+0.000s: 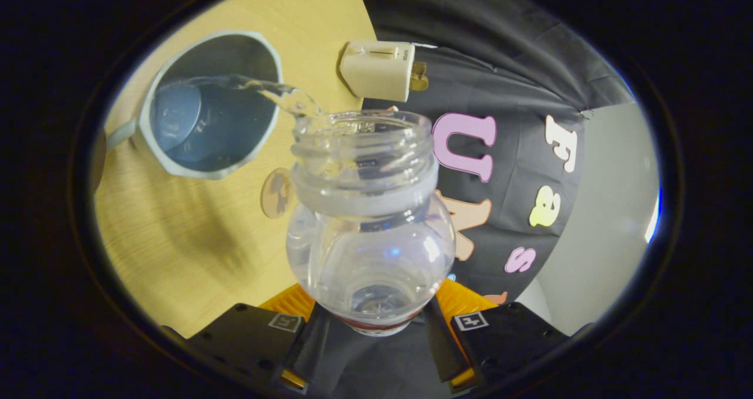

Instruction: Take the bottle from table, then pour the juice into the cup, finally place the bottle on the coaster

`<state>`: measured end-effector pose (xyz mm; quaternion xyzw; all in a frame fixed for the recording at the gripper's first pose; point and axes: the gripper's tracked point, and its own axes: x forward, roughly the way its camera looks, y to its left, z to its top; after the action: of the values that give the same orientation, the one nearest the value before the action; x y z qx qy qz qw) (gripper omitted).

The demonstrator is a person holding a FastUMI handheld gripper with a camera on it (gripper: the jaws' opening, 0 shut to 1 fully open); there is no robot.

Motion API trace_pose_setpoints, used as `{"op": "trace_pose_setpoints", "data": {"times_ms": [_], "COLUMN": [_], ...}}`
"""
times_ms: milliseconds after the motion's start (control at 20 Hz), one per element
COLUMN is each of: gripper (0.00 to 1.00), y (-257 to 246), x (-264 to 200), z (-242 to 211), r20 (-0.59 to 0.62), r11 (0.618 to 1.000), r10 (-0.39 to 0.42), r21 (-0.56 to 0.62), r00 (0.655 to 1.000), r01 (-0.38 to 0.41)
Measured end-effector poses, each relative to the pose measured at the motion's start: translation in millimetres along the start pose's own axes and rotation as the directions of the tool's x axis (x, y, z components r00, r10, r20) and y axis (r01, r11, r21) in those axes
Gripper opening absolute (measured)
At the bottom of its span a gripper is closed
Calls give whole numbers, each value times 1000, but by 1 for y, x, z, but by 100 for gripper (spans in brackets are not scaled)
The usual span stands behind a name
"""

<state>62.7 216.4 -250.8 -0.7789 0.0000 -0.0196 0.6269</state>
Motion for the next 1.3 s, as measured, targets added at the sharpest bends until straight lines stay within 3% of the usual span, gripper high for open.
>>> {"op": "trace_pose_setpoints", "data": {"times_ms": [1300], "gripper": [78], "y": [-12], "x": [12], "z": [-13], "r20": [-59], "r11": [995], "r10": [19], "r21": [-95], "r00": [998], "r01": [-25]}}
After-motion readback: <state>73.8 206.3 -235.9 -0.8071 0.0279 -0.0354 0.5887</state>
